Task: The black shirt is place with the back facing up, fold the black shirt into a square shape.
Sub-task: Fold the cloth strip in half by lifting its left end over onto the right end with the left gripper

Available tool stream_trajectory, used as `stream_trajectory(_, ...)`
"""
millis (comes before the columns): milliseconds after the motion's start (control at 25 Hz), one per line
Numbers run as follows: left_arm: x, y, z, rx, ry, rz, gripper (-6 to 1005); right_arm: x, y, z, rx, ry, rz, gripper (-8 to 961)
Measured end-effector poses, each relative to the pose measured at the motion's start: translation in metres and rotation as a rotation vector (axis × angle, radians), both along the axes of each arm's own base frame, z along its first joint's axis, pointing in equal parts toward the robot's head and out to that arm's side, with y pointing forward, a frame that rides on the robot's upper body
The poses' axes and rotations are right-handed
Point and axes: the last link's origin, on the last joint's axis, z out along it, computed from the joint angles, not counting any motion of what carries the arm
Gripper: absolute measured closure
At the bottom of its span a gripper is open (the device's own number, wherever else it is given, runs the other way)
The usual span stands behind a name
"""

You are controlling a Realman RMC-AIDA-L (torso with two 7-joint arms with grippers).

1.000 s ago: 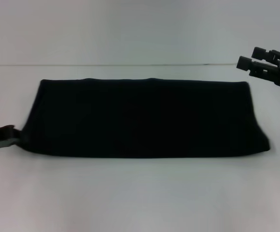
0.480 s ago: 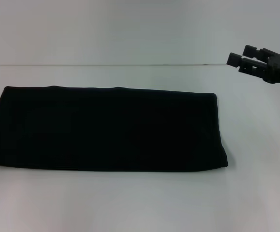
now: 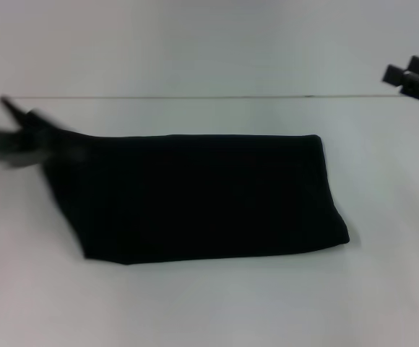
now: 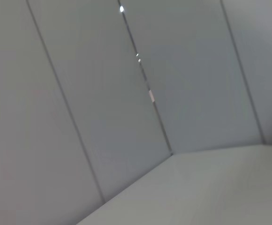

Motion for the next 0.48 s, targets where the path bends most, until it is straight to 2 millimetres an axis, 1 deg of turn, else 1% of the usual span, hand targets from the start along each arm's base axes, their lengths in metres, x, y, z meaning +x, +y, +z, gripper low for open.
stream_trajectory(40,0.017,0.007,-0.007,-0.020,-0.034,-0.043,967,0.003,-0.001,0.005,0.019,-0.001,-0.002,69)
stream_trajectory(120,0.058,0.021,-0.030,-0.074,-0.099,-0.137,967,0.010,-0.004,0.016,0.052,-0.008,-0.009,70)
stream_trajectory(200,0.092,0.031,-0.055,-0.113,-0.143,-0.203,967,0.017,-0.006,0.027,0.074,-0.019,-0.016,70)
stream_trajectory(240,0.110,0.034,-0.071,-0.131,-0.160,-0.235,967,0.020,-0.007,0.031,0.082,-0.027,-0.021,70)
stream_trajectory(280,0.121,0.036,-0.082,-0.135,-0.168,-0.251,967,0.023,-0.009,0.035,0.087,-0.035,-0.025,71)
stream_trajectory(360,0.142,0.039,-0.112,-0.114,-0.185,-0.265,967,0.027,-0.011,0.041,0.095,-0.048,-0.029,71)
stream_trajectory(440,0.147,0.038,-0.141,-0.081,-0.198,-0.236,967,0.030,-0.012,0.045,0.103,-0.062,-0.031,72)
stream_trajectory(480,0.143,0.037,-0.155,-0.060,-0.203,-0.204,967,0.031,-0.013,0.046,0.106,-0.067,-0.032,72)
